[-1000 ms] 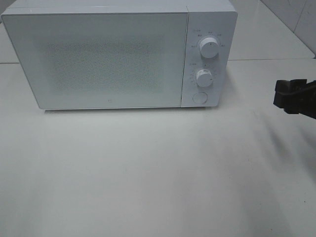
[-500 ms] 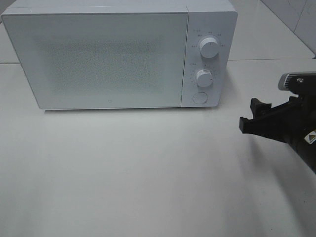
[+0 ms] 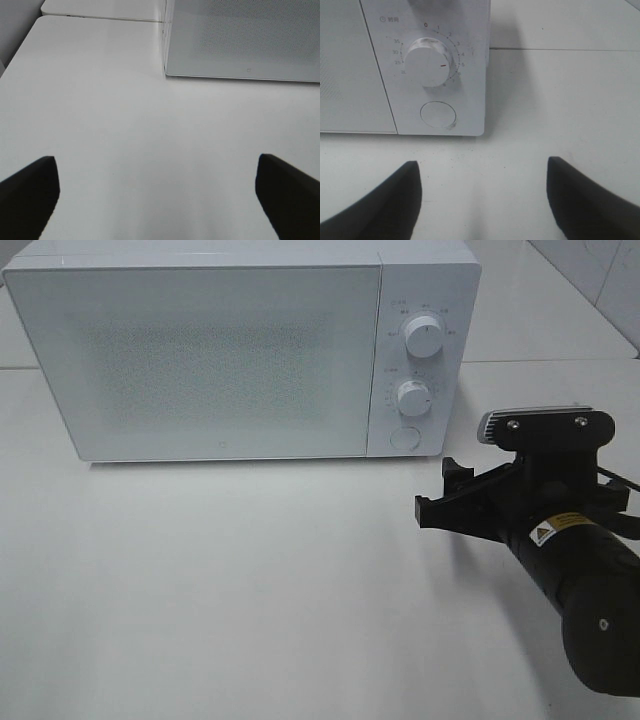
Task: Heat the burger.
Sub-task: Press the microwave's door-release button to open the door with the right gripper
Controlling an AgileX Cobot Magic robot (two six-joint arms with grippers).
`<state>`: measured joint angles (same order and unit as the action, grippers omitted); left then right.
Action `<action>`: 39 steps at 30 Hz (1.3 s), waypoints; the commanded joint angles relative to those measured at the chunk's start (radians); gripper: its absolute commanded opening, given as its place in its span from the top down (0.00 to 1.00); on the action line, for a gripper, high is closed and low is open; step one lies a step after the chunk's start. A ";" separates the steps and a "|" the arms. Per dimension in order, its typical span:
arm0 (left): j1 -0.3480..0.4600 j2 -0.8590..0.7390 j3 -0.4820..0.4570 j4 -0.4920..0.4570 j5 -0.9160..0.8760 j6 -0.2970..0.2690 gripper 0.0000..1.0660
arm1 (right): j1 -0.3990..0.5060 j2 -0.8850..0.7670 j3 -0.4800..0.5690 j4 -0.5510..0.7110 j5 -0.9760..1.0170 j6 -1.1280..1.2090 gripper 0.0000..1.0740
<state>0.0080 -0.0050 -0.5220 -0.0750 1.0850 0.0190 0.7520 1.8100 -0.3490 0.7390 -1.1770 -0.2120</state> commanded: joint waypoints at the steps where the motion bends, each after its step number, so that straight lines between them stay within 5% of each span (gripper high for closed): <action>1: 0.002 -0.007 0.004 -0.011 -0.013 -0.002 0.06 | 0.002 -0.001 -0.008 0.002 -0.015 0.002 0.38; 10: 0.002 -0.007 0.004 -0.011 -0.013 -0.002 0.06 | 0.002 -0.001 -0.008 0.002 -0.015 0.151 0.47; 12: 0.002 -0.007 0.004 -0.011 -0.013 -0.002 0.06 | 0.002 -0.001 -0.008 0.002 -0.015 0.257 0.59; 15: 0.002 -0.007 0.004 -0.011 -0.013 -0.002 0.06 | 0.002 -0.001 -0.008 0.002 -0.015 0.260 0.63; 17: 0.002 -0.007 0.004 -0.011 -0.013 -0.002 0.06 | 0.002 -0.001 -0.008 0.002 -0.022 0.254 0.78; 22: 0.002 -0.007 0.004 -0.011 -0.013 -0.002 0.06 | 0.002 -0.002 -0.020 0.001 -0.046 0.292 0.90; 25: 0.002 -0.007 0.004 -0.011 -0.013 -0.002 0.06 | 0.002 -0.002 -0.026 0.001 -0.042 0.314 0.91; 39: 0.002 -0.007 0.004 -0.011 -0.013 -0.002 0.06 | 0.002 -0.002 -0.075 -0.083 0.001 1.121 1.00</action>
<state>0.0080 -0.0050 -0.5220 -0.0750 1.0850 0.0190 0.7520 1.8110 -0.4170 0.6690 -1.1760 0.8620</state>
